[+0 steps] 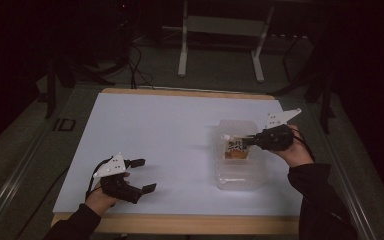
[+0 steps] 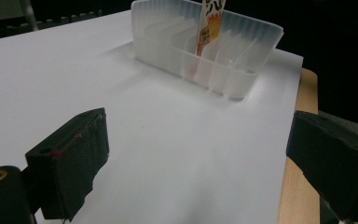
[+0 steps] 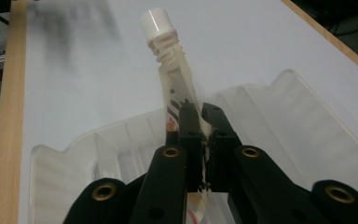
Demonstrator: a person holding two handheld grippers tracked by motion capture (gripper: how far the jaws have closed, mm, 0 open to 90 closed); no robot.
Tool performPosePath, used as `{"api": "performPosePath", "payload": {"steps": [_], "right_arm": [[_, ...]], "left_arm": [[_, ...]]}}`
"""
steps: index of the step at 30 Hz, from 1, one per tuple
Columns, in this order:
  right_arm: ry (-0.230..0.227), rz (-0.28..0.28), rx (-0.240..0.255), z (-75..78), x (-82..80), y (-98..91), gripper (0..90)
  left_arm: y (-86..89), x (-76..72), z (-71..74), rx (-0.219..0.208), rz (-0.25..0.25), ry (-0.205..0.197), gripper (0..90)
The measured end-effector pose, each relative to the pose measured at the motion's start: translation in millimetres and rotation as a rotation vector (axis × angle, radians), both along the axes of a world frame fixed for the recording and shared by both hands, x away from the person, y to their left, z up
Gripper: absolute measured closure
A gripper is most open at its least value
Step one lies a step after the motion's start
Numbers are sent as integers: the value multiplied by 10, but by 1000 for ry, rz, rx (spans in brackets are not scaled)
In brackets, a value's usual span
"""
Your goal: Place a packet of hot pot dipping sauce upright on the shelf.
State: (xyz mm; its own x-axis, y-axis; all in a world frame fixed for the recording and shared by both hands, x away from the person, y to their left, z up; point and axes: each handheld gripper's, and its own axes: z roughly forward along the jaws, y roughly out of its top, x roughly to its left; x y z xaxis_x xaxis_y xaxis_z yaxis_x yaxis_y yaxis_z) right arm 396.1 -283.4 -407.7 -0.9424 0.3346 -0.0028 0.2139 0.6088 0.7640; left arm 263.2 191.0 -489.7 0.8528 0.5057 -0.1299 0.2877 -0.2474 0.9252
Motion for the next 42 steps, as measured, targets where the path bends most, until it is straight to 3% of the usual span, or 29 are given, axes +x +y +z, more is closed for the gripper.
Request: {"api": "performPosePath", "payload": {"steps": [5, 8, 14, 18, 22, 31, 36, 42], "right_arm": [[25, -12, 18, 24, -24, -7, 789], [11, -30, 6, 60, -36, 11, 748], [-30, -69, 60, 260, -90, 22, 645], [-35, -53, 87, 354, -165, 58, 588], [-74, -23, 88, 393, -270, 120, 498], [-60, -20, 130, 434, -487, 223, 186], [-57, -11, 156, 417, -617, 263, 163], [-56, -3, 146, 314, -745, 315, 159]], "left_arm": [[1, 7, -9, -10, -15, 8, 59], [1, 8, -8, -9, -13, 5, 59], [4, 3, -11, 1, -21, -1, 59], [10, 3, -21, 10, -19, -2, 59], [6, 0, -14, 11, -16, -3, 59], [-4, -12, -5, 12, -16, -9, 59], [0, -20, 8, 12, -14, -14, 58], [3, -29, 17, 10, -16, -19, 59]]}}
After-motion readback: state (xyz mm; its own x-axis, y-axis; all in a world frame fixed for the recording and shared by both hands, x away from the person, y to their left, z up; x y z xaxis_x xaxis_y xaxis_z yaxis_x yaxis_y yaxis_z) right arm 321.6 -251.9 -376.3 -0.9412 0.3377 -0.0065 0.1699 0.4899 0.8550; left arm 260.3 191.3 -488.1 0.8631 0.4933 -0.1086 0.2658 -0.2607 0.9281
